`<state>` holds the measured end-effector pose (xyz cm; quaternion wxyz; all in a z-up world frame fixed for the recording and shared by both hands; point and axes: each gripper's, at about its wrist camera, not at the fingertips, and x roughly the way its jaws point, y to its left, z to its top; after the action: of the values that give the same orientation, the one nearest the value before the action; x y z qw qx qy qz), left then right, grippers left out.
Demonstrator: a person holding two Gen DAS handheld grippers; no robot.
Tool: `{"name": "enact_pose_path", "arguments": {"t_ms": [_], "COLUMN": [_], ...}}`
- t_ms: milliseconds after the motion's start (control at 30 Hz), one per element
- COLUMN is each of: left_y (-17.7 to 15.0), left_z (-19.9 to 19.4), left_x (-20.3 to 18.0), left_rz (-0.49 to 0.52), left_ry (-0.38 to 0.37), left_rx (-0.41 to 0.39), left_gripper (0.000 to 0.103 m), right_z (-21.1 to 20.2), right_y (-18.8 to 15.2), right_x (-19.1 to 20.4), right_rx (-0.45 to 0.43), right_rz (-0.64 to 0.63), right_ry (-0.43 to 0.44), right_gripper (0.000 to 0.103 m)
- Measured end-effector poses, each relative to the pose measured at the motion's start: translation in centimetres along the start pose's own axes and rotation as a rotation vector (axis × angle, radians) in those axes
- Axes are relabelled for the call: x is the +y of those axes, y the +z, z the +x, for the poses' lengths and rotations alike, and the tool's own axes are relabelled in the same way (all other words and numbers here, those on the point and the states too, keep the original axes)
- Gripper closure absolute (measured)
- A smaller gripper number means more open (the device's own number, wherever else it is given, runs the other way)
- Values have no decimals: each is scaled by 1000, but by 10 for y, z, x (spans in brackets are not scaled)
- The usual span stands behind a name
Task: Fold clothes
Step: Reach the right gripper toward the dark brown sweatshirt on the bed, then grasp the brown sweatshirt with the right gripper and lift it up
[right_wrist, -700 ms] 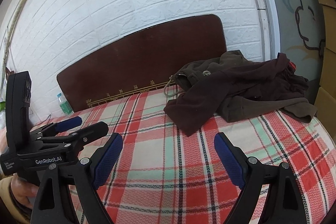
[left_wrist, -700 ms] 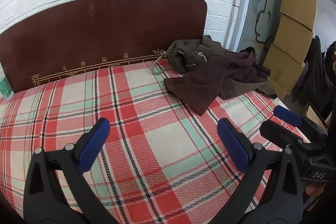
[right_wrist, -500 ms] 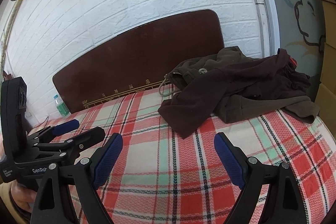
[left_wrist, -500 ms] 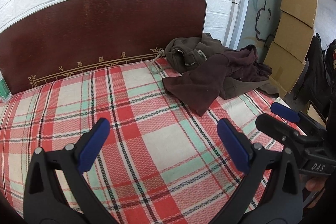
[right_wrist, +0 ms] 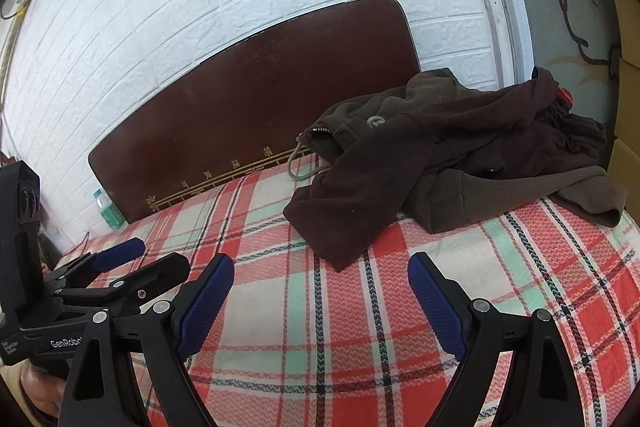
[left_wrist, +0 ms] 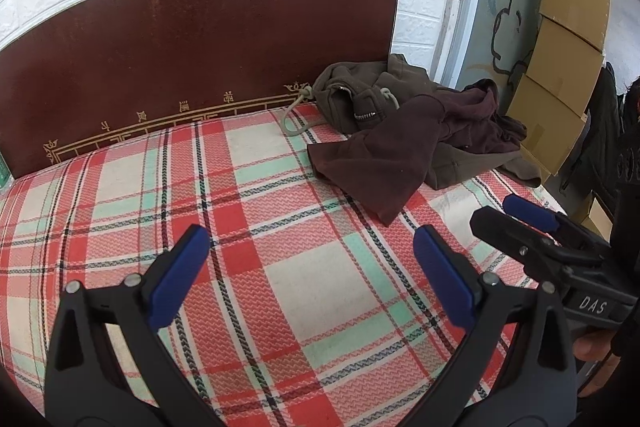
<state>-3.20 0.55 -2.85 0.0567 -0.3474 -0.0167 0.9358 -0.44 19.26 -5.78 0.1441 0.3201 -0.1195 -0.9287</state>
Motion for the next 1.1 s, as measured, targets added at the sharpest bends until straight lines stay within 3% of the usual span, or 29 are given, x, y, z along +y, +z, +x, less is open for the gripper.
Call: {"name": "enact_pose_path", "arguments": {"t_ms": [167, 400, 467, 500, 533, 567, 600, 633, 900, 1100], "left_y": [-2, -4, -4, -5, -6, -7, -7, -8, -8, -4], "left_z": [10, 23, 27, 29, 30, 32, 32, 32, 26, 5], "left_x": [5, 21, 25, 26, 28, 30, 33, 35, 46, 42], "left_rz": [-16, -73, -97, -108, -116, -124, -127, -129, -141, -121], "left_ry": [5, -18, -32, -40, -45, -48, -52, -55, -78, -109], "left_rx": [20, 38, 43, 46, 53, 60, 63, 66, 45, 6], "left_gripper": [1, 1, 1, 1, 1, 1, 1, 1, 1, 1], "right_z": [30, 121, 144, 153, 161, 167, 169, 169, 69, -15], "right_y": [2, 16, 20, 21, 23, 24, 26, 28, 74, 107], "right_x": [-24, -53, -58, -59, -60, -60, -61, -61, -33, -26], "right_rx": [35, 154, 174, 175, 176, 175, 167, 153, -131, -280], "right_rz": [42, 156, 204, 224, 236, 251, 269, 283, 158, 120], "right_ry": [21, 27, 86, 113, 139, 163, 182, 201, 349, 392], "right_gripper": [12, 15, 21, 29, 50, 63, 87, 93, 98, 98]}}
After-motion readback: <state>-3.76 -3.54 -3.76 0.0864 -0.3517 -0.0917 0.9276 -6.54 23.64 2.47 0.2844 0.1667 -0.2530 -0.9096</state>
